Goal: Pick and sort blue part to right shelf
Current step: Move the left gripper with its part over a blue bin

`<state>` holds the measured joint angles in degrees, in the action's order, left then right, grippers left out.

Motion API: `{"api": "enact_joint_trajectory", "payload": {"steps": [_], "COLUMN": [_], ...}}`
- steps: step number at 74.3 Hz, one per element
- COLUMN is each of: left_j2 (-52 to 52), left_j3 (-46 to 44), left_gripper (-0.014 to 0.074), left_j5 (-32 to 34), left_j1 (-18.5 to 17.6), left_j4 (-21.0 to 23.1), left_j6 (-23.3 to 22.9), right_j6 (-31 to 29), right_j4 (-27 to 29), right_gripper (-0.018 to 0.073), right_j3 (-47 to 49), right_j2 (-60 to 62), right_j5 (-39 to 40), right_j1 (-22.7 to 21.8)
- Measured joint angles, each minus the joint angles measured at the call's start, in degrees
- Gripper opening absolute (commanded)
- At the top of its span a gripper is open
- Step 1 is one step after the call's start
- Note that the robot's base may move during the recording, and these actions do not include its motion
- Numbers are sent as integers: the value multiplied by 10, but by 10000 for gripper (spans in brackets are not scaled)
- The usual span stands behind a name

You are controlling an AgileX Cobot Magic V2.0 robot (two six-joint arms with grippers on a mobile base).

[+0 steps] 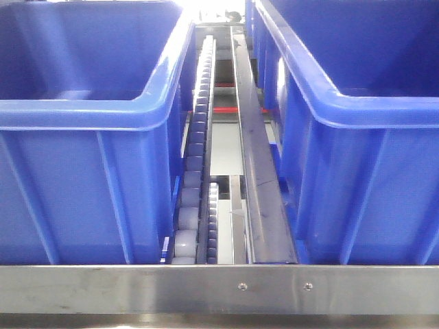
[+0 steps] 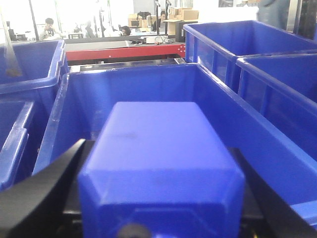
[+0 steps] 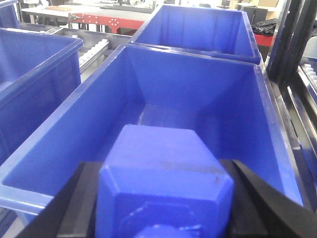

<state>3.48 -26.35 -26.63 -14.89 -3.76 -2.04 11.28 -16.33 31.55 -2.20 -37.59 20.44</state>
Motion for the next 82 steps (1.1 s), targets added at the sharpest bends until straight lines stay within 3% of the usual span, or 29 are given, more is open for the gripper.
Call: {"api": "enact_joint_trajectory", "payload": {"steps": [57, 66, 82], "left_j2": [0, 3, 144], "left_j3": [0, -1, -83], "left_gripper": [314, 314, 314], "left_j5": [0, 36, 57], "left_j1": [0, 0, 0], "left_j4": [1, 3, 7], "left_j6": [0, 0, 0], "right_j6": [0, 0, 0], "right_j4": [0, 0, 0], "right_gripper": [336, 336, 336], "right_j3": [0, 0, 0], "right_j2": [0, 0, 0], "right_j5": [0, 0, 0], "right_j1": [0, 0, 0]}}
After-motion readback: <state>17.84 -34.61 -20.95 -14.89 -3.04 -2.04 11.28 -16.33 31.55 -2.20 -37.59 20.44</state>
